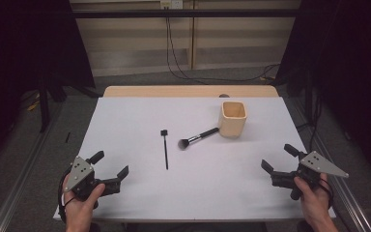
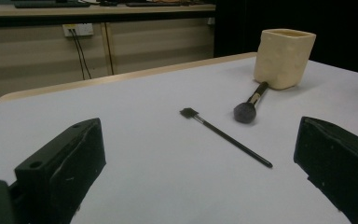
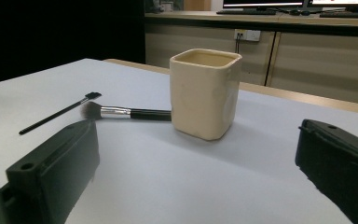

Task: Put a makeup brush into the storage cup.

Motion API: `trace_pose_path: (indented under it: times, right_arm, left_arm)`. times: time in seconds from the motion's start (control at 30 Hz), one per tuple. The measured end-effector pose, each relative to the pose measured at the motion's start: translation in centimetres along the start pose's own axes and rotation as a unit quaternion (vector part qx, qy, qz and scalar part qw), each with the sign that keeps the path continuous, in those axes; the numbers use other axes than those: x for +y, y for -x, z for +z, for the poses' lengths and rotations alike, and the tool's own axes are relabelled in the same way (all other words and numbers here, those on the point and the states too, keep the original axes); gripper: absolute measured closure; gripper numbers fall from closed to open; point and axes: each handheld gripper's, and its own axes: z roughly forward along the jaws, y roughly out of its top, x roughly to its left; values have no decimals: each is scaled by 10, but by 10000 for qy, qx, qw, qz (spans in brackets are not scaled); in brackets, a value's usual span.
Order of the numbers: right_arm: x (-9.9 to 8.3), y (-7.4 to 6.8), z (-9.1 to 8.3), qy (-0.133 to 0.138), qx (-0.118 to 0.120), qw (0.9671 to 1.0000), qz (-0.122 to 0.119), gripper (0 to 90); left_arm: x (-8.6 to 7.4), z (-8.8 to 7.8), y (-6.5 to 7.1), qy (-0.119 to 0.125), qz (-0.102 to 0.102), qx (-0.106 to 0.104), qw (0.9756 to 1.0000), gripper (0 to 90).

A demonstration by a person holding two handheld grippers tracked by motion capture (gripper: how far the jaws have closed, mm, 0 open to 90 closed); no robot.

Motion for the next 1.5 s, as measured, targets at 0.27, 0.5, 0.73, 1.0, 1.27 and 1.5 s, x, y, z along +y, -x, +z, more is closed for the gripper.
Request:
trace_pose_path:
  times: [0.27, 0.5, 0.73, 1.0, 1.27, 1.5]
  right_arm:
    - [-1, -1, 2, -49, 50, 10000, -39, 0]
    - [-2, -1, 5, -98, 79, 9999, -18, 0]
    - [-2, -1, 7, -109, 98, 9998, -109, 0]
    - [-2, -1, 9, -119, 112, 9998, -97, 0]
    - [-1, -2, 10, -75, 164, 9998, -99, 0]
    - [-1, -3, 10, -111, 148, 9998, -119, 0]
  left_arm:
    - [-1, 4, 0, -131, -83, -19, 9999, 24]
    - [2, 8, -5, -155, -82, 33, 9998, 24]
    - [8, 9, -2, -161, -253, 45, 9995, 38]
    - [18, 23, -10, -160, -256, 144, 9994, 51]
    - [28, 36, -13, -213, -110, 135, 9996, 50]
    - [37, 50, -8, -234, 70, 10, 9997, 50]
